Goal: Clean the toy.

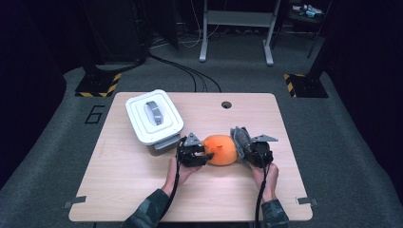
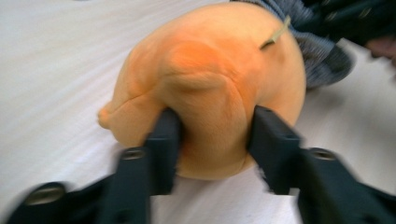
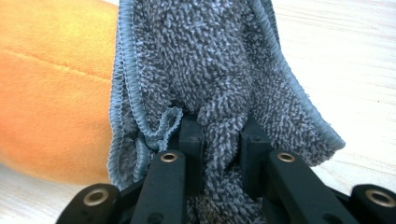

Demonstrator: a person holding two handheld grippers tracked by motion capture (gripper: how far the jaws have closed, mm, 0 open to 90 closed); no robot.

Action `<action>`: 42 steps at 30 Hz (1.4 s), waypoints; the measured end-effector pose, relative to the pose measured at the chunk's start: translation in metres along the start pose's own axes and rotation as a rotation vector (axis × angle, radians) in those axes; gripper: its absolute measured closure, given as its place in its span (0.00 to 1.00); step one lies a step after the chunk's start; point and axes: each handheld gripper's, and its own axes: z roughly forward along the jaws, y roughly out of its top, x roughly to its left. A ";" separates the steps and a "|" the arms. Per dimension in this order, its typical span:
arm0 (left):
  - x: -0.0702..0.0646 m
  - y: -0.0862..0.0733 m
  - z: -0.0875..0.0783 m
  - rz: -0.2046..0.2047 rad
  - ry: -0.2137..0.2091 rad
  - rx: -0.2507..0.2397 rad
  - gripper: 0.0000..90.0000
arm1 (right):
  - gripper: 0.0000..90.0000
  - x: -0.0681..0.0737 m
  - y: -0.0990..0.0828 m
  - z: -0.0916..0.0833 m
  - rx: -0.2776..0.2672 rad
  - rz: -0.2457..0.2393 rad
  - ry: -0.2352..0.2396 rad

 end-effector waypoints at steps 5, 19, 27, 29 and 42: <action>-0.004 -0.003 0.005 0.043 0.041 0.002 0.47 | 0.83 0.002 0.001 -0.006 -0.003 -0.005 -0.002; 0.014 -0.008 0.004 -0.079 -0.002 -0.003 0.81 | 0.83 0.019 0.013 -0.026 -0.078 -0.059 0.009; 0.016 -0.008 0.006 -0.117 -0.013 -0.009 0.81 | 0.84 0.008 0.008 0.004 -0.012 -0.015 -0.021; 0.017 -0.009 0.006 -0.116 -0.023 -0.007 0.81 | 0.84 0.004 0.006 0.012 0.024 -0.002 -0.048; 0.025 -0.011 0.004 -0.147 -0.037 -0.003 0.81 | 0.83 -0.004 0.008 -0.014 -0.034 0.012 -0.042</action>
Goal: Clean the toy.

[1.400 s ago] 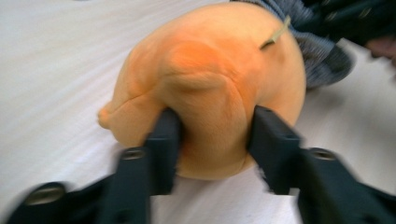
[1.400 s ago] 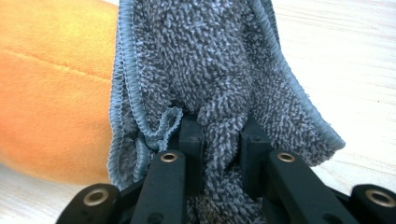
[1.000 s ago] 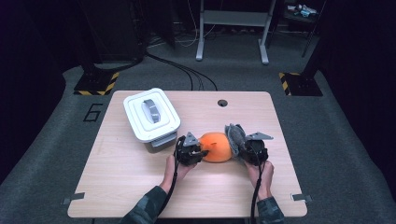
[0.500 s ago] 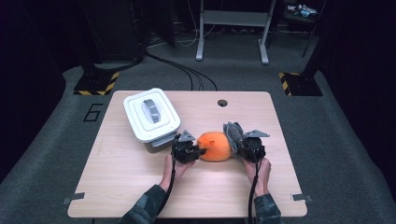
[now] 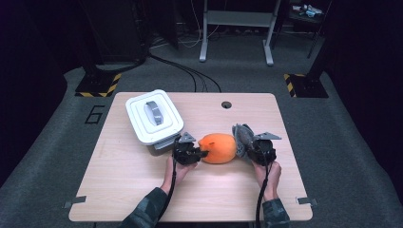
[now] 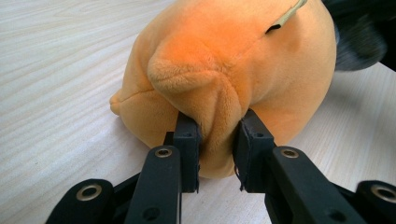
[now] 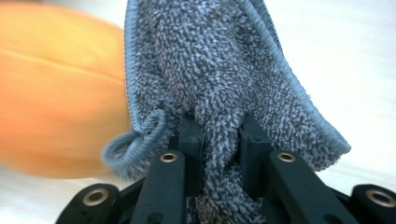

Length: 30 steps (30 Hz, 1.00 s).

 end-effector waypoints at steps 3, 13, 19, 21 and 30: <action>-0.001 0.000 0.000 -0.007 0.003 -0.002 0.81 | 0.83 0.007 0.004 -0.012 -0.037 -0.027 0.023; -0.001 0.000 0.002 0.000 0.004 0.000 0.81 | 0.83 0.013 -0.003 0.026 0.065 -0.038 -0.001; -0.001 0.000 0.001 -0.001 0.004 -0.001 0.81 | 0.83 0.003 -0.008 0.033 0.111 -0.014 0.002; -0.001 0.000 0.001 0.000 0.002 0.005 0.81 | 0.83 0.000 -0.005 0.018 0.060 -0.008 0.012; -0.001 0.003 0.002 0.000 0.002 0.008 0.81 | 0.83 0.023 0.012 -0.018 -0.046 -0.082 0.066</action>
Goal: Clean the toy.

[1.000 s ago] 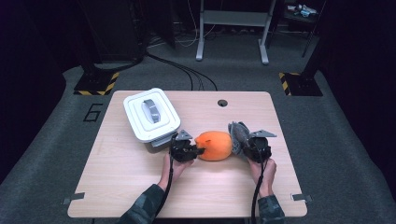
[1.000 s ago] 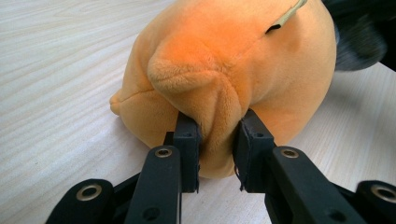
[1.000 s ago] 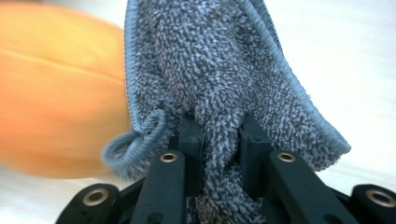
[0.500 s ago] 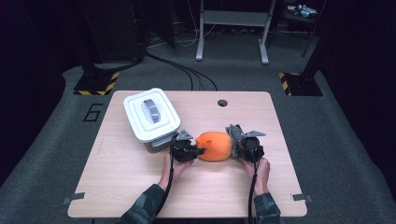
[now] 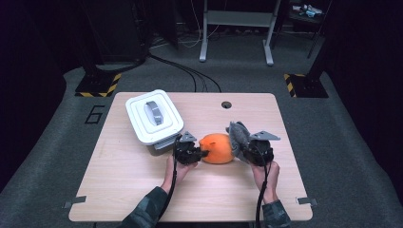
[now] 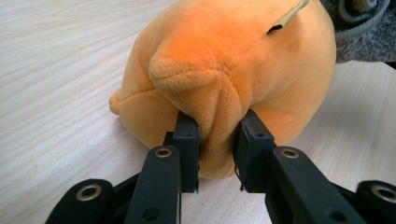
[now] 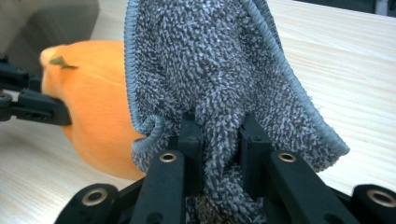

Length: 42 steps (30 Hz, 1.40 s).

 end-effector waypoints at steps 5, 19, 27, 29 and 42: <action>-0.002 0.001 0.002 0.009 -0.005 0.004 0.81 | 0.83 -0.013 -0.014 0.033 0.067 0.070 0.004; -0.003 0.006 0.001 0.013 -0.007 0.012 0.80 | 0.82 -0.024 -0.014 0.007 0.018 0.093 -0.009; -0.002 0.007 -0.002 0.038 -0.035 0.000 0.63 | 0.82 0.003 0.002 0.013 0.031 0.007 0.042; -0.003 0.005 -0.004 0.086 -0.047 -0.015 0.52 | 0.82 -0.003 0.000 0.018 0.036 0.031 0.038; -0.010 -0.002 0.009 0.136 -0.030 -0.053 0.81 | 0.82 -0.021 -0.003 0.026 0.037 0.069 0.017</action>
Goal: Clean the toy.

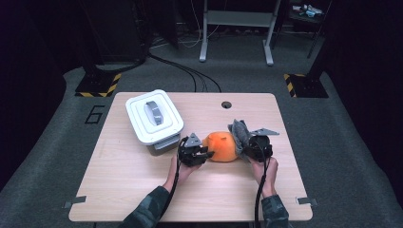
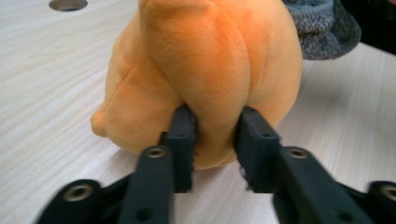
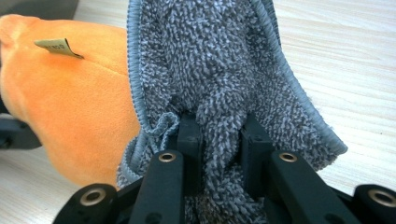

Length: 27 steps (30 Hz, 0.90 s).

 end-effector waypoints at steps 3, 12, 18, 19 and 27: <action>0.002 -0.002 -0.002 -0.056 -0.015 -0.014 0.88 | 0.82 0.004 -0.001 -0.006 -0.013 -0.001 0.000; 0.001 0.002 -0.008 -0.150 -0.063 -0.025 0.93 | 0.82 0.015 0.006 -0.025 -0.055 -0.021 0.005; -0.003 0.006 -0.013 -0.168 -0.085 -0.037 0.93 | 0.82 0.031 0.012 -0.038 -0.076 -0.064 0.023; -0.003 0.007 -0.014 -0.175 -0.090 -0.040 0.93 | 0.82 0.036 0.013 -0.041 -0.084 -0.079 0.027; -0.008 0.010 -0.010 -0.044 0.047 0.028 0.77 | 0.82 0.061 0.022 -0.011 -0.034 -0.146 0.023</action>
